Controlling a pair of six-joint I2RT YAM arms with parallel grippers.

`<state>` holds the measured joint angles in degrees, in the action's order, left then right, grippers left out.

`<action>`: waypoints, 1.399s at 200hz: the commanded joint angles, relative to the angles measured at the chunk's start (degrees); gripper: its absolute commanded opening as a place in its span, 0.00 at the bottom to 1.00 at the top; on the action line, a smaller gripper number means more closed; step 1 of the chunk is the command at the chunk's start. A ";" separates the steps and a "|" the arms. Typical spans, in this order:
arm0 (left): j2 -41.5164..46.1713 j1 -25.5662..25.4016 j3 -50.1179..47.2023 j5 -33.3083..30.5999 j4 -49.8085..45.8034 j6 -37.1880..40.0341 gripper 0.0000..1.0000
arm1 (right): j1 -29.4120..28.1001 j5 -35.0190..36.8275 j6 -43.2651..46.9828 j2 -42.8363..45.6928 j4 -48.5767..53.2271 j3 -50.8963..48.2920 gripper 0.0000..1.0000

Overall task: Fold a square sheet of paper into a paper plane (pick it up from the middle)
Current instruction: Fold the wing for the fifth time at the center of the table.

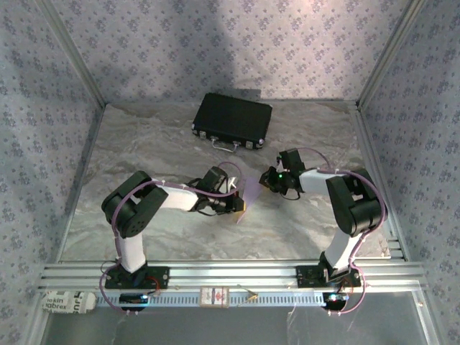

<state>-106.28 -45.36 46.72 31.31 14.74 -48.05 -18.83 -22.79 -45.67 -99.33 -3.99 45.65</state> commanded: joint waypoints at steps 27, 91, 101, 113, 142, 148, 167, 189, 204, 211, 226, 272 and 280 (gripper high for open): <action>-5.78 -2.71 -2.69 0.94 -11.31 1.24 0.00 | 2.78 2.75 -1.07 -2.05 -1.49 -1.02 0.17; -5.72 -2.78 -2.78 1.25 -11.32 1.57 0.00 | 4.51 2.99 -0.35 -0.37 0.36 1.09 0.17; -5.78 -2.78 -2.81 1.21 -11.32 1.60 0.00 | 4.42 3.01 0.18 0.41 1.12 1.55 0.17; -5.65 -2.79 -2.84 1.22 -11.35 1.58 0.00 | 3.97 3.09 0.45 2.09 1.31 1.51 0.17; -5.58 -2.82 -2.75 1.21 -11.40 1.60 0.00 | 2.59 4.05 0.68 6.59 2.17 0.62 0.17; -5.60 -2.84 -2.74 1.21 -11.40 1.60 0.00 | 2.17 4.50 0.54 7.49 2.12 0.16 0.18; -5.63 -2.84 -2.55 1.25 -11.40 1.51 0.00 | 1.14 4.11 -0.01 8.89 0.53 -1.07 0.18; -5.69 -2.89 -2.34 1.30 -11.57 1.60 0.00 | -1.01 1.16 -0.45 7.51 -1.72 -1.35 0.18; -5.60 -2.93 -2.16 1.21 -11.71 1.64 0.00 | -2.53 -0.23 -0.88 5.66 -2.94 -1.10 0.18; -5.61 -2.95 -2.08 1.23 -11.76 1.64 0.00 | -3.09 -0.12 -0.98 4.82 -3.19 -1.09 0.17; -5.41 -2.93 -1.89 1.14 -11.93 1.50 0.00 | -3.55 0.07 -1.33 3.18 -3.87 -1.44 0.17; -4.93 -3.06 -1.67 0.86 -11.71 1.02 0.00 | -1.09 0.44 -0.36 -1.41 -3.71 -3.30 0.16; -4.97 -2.90 -1.55 0.86 -11.76 1.10 0.00 | -0.21 -0.55 -0.54 -1.56 -4.68 -3.84 0.16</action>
<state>-106.30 -45.36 47.48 31.46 13.28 -47.42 -21.15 -22.96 -46.24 -99.24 -8.34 43.51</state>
